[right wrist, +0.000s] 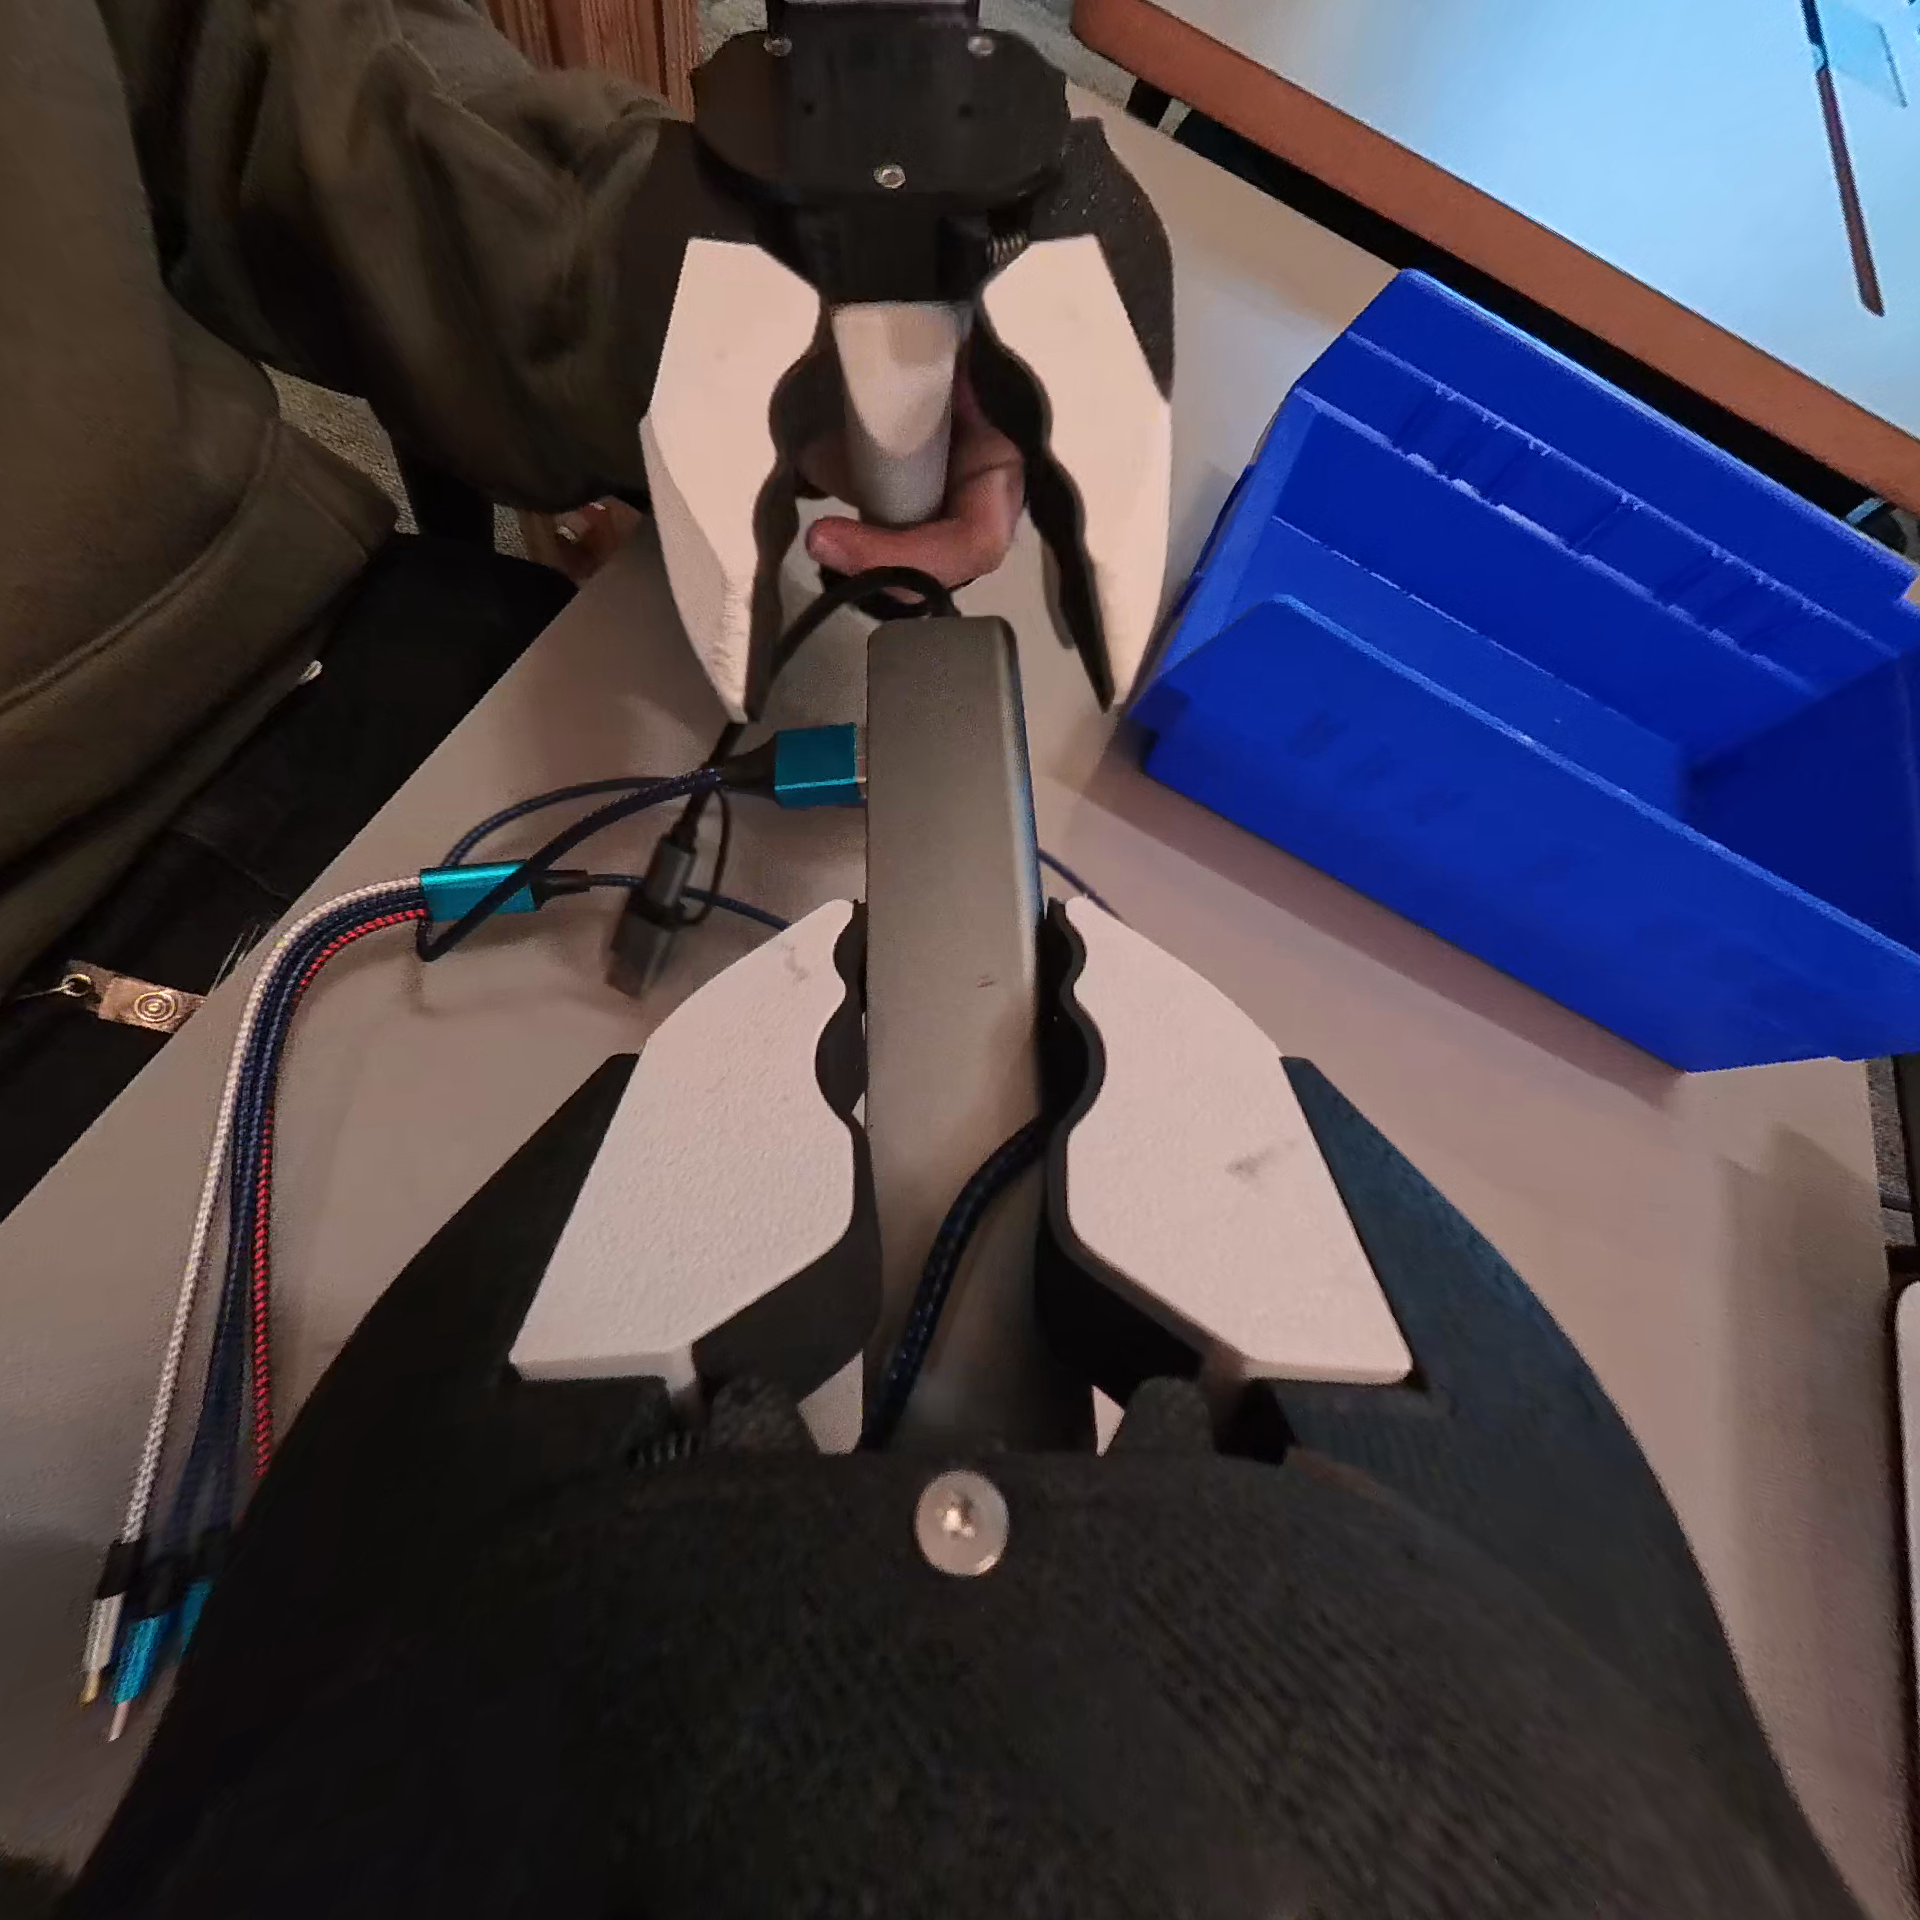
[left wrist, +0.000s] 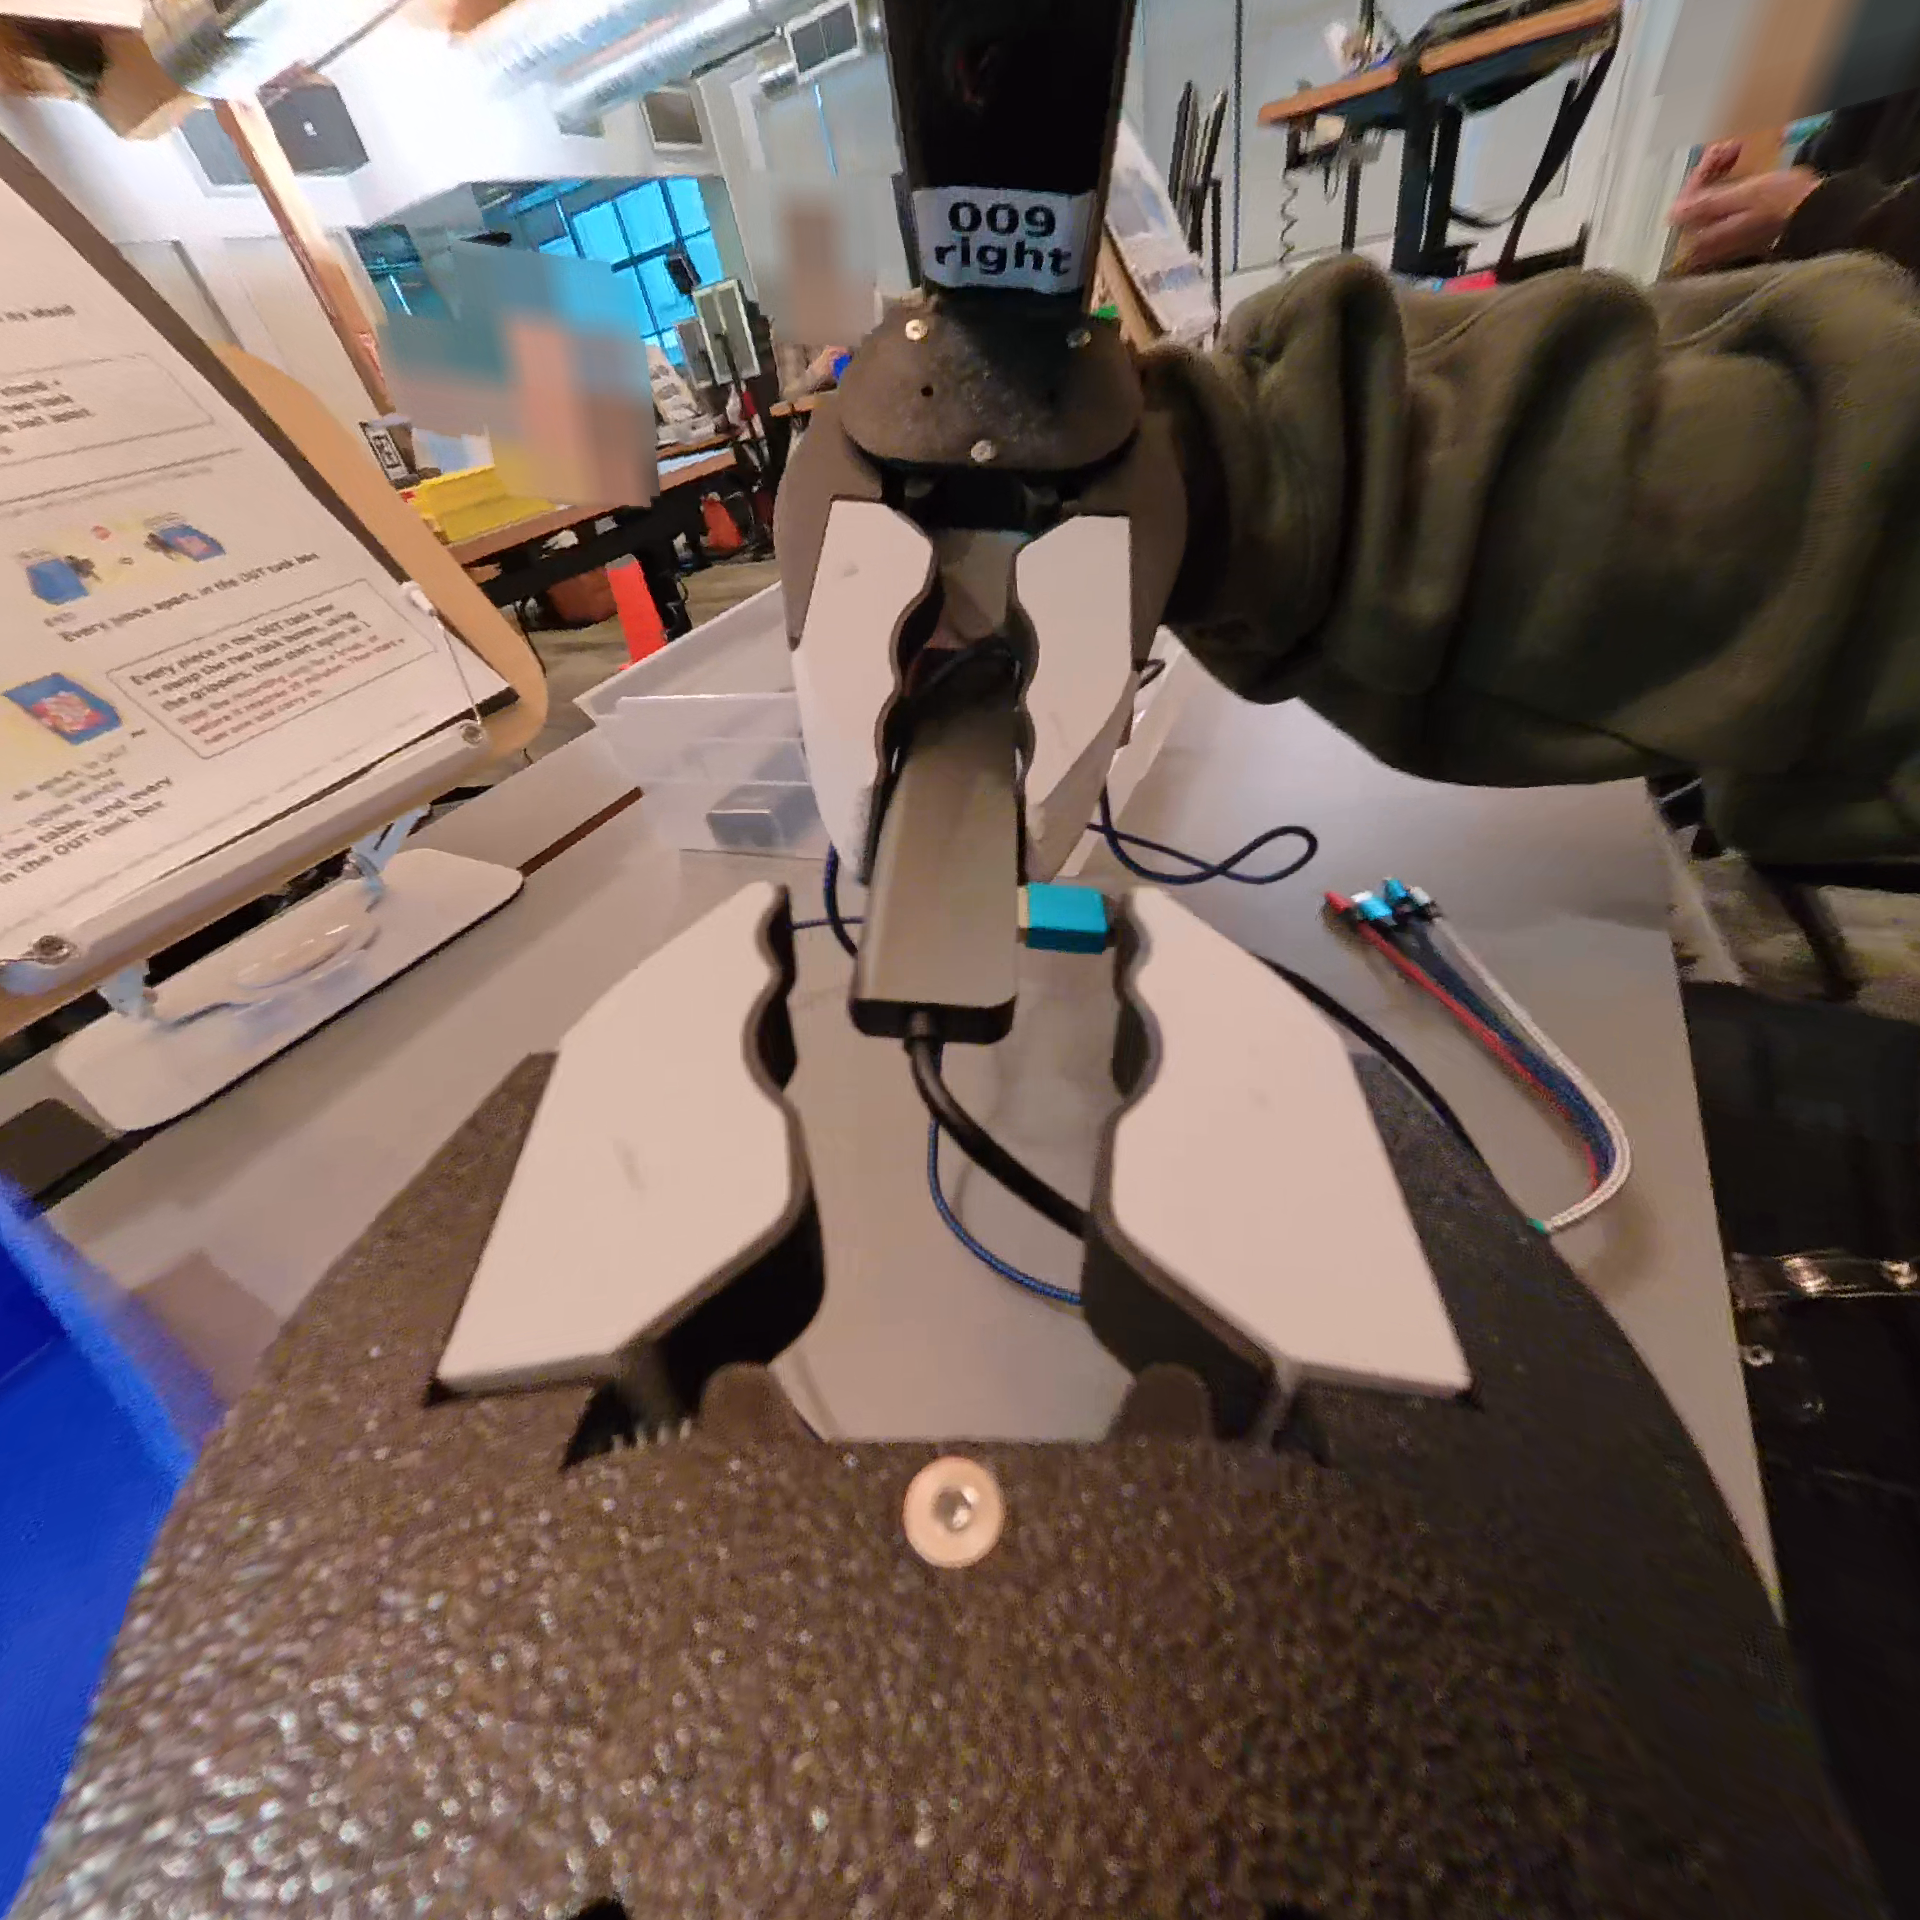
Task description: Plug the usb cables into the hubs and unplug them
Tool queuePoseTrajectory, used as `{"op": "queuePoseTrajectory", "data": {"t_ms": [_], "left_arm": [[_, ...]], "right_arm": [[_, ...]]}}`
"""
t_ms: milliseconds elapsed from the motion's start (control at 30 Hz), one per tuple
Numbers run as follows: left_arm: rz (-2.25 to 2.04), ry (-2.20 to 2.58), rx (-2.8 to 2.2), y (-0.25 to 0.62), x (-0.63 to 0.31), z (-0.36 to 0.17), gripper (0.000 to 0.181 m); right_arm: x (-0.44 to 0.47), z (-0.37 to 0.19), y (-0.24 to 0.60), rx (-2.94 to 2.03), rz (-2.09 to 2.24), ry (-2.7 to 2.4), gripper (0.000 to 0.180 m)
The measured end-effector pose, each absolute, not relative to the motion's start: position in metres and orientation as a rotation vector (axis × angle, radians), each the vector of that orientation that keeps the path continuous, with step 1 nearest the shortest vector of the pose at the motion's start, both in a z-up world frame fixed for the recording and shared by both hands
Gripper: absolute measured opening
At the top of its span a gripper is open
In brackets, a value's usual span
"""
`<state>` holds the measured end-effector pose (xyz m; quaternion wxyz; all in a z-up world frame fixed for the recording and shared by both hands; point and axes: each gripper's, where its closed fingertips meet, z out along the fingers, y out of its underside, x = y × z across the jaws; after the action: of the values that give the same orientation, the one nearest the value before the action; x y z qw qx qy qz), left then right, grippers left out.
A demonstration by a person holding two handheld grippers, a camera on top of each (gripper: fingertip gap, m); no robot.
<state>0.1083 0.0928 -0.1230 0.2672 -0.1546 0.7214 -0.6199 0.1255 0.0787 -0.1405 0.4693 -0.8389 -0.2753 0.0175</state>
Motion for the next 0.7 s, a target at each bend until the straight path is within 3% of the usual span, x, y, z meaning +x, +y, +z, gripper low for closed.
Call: {"op": "queuePoseTrajectory", "data": {"t_ms": [167, 367, 533, 700], "left_arm": [[-1.689, 1.972, -0.414, 0.0907, 0.1062, -0.1245, 0.038], [-1.633, 2.033, -0.396, 0.0932, 0.1056, -0.1321, 0.048], [-1.618, 1.992, -0.403, 0.0946, 0.1090, -0.1301, 0.030], [-1.627, 1.940, -0.424, 0.0956, 0.1138, -0.1315, 0.030]], "right_arm": [[0.1255, -0.1396, 0.0763, -2.041, 0.061, -0.651, 0.032], [0.1224, -0.1379, 0.0751, -2.029, 0.084, -0.655, 0.032], [0.1219, -0.1376, 0.0755, -2.029, 0.099, -0.650, 0.032], [0.1255, -0.1394, 0.0758, -2.032, 0.114, -0.637, 0.032]]}}
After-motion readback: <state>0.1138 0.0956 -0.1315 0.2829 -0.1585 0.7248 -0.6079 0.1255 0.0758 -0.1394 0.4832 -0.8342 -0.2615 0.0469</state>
